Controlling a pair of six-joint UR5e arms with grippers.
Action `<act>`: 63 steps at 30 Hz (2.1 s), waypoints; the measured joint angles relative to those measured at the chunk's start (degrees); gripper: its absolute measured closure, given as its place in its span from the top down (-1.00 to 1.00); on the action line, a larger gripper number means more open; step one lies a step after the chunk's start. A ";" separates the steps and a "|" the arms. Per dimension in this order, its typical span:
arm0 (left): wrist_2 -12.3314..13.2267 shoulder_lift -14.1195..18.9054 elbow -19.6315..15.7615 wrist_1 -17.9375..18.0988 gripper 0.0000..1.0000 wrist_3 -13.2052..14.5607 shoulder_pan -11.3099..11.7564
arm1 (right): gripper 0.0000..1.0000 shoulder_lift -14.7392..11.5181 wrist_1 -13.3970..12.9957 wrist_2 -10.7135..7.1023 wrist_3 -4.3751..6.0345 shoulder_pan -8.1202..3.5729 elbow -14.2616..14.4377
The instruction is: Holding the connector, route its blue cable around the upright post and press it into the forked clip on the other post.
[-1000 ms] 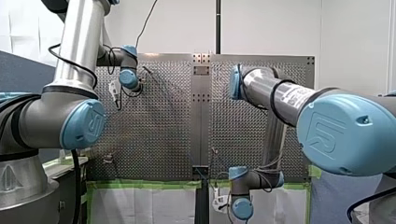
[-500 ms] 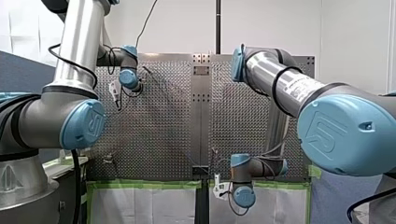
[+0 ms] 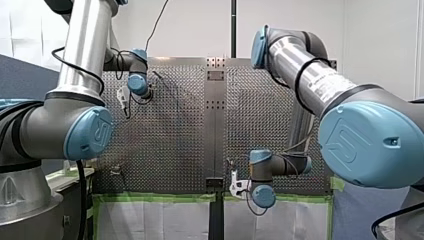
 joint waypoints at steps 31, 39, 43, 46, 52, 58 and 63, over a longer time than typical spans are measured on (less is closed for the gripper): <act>0.00 0.00 0.01 -0.58 1.00 -0.15 -0.93 | -1.00 -5.56 -2.25 -7.72 -2.89 -3.61 3.04; -0.04 0.02 -0.01 -1.41 1.00 -1.72 -1.13 | -1.00 -5.54 -2.45 -10.18 -2.81 -4.91 3.09; -0.98 0.03 -0.02 -2.18 1.00 -3.48 -1.04 | -1.00 -5.54 -2.46 -10.64 -2.80 -4.99 3.12; -2.45 0.03 -0.12 -2.50 1.00 -5.13 -0.91 | -1.00 -5.54 -2.47 -10.73 -2.81 -5.00 3.11; -3.80 0.02 -1.76 -1.00 1.00 -8.66 -0.69 | -1.00 -5.53 -2.47 -10.76 -2.85 -5.02 3.11; -0.97 0.01 -3.69 2.25 1.00 -12.13 -0.47 | -1.00 -5.53 -2.46 -10.79 -2.88 -5.03 3.12; 0.53 0.00 -5.03 4.99 1.00 -15.22 -0.36 | -1.00 -5.53 -2.36 -11.00 -2.88 -5.01 3.13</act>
